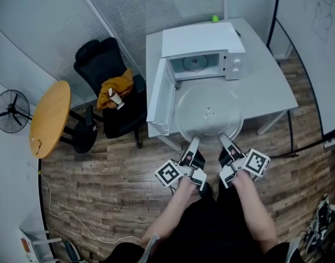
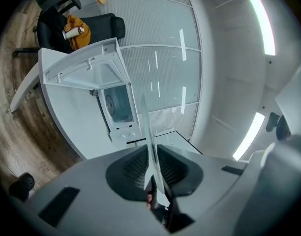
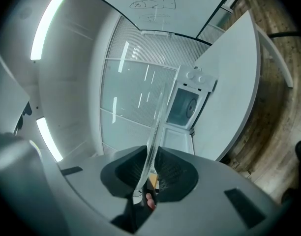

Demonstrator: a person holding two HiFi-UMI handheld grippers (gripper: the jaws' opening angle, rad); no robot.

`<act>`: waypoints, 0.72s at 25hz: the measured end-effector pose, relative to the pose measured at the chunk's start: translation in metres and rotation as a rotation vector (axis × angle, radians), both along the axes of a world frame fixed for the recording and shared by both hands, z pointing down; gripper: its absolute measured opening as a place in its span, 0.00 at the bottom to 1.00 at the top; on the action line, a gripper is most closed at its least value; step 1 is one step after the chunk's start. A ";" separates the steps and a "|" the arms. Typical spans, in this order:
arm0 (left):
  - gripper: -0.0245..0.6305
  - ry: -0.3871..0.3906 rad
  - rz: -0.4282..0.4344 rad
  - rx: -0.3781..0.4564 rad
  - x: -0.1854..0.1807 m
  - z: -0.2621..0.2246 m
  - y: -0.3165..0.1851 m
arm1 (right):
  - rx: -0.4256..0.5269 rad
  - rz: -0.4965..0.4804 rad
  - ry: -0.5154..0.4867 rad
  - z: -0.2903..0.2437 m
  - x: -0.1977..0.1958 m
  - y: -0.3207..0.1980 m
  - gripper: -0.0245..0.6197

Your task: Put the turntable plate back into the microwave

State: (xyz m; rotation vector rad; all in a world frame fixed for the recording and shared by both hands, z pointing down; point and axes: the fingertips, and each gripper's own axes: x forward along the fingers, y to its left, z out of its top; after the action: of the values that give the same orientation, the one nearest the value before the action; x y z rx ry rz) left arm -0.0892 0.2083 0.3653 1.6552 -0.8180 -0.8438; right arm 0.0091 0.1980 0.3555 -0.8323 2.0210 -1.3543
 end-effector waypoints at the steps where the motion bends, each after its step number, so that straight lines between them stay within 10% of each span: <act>1: 0.11 -0.001 -0.003 0.004 0.001 0.001 -0.002 | -0.002 0.000 -0.001 0.001 0.001 -0.002 0.13; 18: 0.11 -0.016 -0.103 -0.036 0.022 0.029 -0.100 | -0.072 -0.102 0.041 0.029 0.017 -0.111 0.14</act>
State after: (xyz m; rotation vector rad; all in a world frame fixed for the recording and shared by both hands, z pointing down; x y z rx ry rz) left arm -0.0669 0.1082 0.3941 1.6009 -0.9314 -0.8824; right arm 0.0259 0.0870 0.3846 -0.8041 2.0810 -1.4856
